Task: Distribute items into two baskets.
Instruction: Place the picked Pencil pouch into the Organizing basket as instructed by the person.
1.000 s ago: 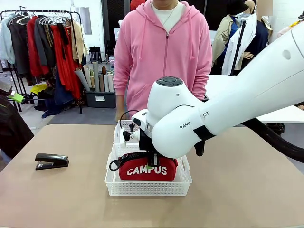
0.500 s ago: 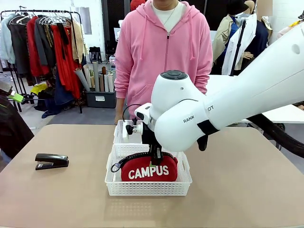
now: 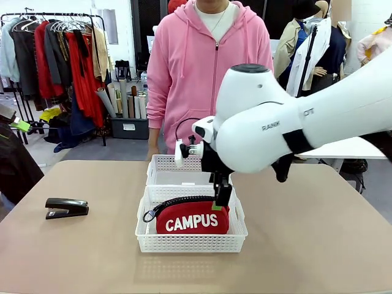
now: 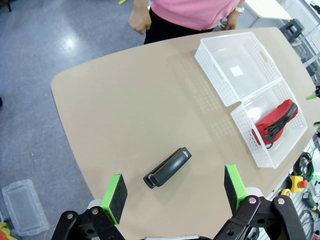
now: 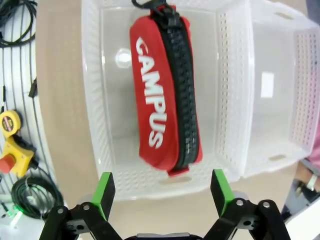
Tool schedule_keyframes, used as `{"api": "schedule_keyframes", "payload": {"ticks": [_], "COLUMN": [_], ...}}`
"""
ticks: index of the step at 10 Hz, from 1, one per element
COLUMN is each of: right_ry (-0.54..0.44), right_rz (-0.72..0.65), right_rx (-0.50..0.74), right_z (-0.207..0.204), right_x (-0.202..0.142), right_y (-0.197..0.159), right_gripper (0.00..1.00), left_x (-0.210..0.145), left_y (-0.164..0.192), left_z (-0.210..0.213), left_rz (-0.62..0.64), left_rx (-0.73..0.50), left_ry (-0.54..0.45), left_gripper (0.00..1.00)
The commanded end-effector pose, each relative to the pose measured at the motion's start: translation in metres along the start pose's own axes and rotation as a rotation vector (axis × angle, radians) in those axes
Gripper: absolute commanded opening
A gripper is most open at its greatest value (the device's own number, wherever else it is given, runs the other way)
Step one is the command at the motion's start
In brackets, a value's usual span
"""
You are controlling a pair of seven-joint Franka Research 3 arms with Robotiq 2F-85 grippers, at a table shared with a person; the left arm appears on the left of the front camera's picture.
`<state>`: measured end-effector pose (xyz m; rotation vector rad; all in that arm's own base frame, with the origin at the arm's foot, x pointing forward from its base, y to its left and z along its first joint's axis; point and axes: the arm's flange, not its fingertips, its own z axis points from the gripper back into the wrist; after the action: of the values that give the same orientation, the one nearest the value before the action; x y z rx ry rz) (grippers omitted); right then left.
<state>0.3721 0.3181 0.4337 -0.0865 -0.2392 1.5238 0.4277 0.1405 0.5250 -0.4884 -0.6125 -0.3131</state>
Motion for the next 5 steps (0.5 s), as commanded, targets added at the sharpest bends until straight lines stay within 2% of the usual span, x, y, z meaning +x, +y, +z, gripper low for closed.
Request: {"api": "schedule_keyframes", "payload": {"ticks": [1,4,5], "right_ry": [0.019,-0.016,0.025], "right_rz": [-0.085,-0.119,-0.091], "right_rx": [0.007,-0.003,-0.005], "right_z": [0.015,0.023,0.021], "right_x": [-0.019,-0.031,-0.028], "right_y": [0.009,0.008,0.002], "right_gripper": [1.00,1.00,1.00], "left_x": [0.000,0.000,0.000], "left_y": [0.000,0.000,0.000], "left_z": [0.001,0.001,0.001], "left_rz": [-0.003,-0.003,-0.003], "left_rx": [-0.010,-0.010,-0.010], "left_ry": [-0.006,-0.006,-0.006], "left_gripper": [1.00,1.00,1.00]}}
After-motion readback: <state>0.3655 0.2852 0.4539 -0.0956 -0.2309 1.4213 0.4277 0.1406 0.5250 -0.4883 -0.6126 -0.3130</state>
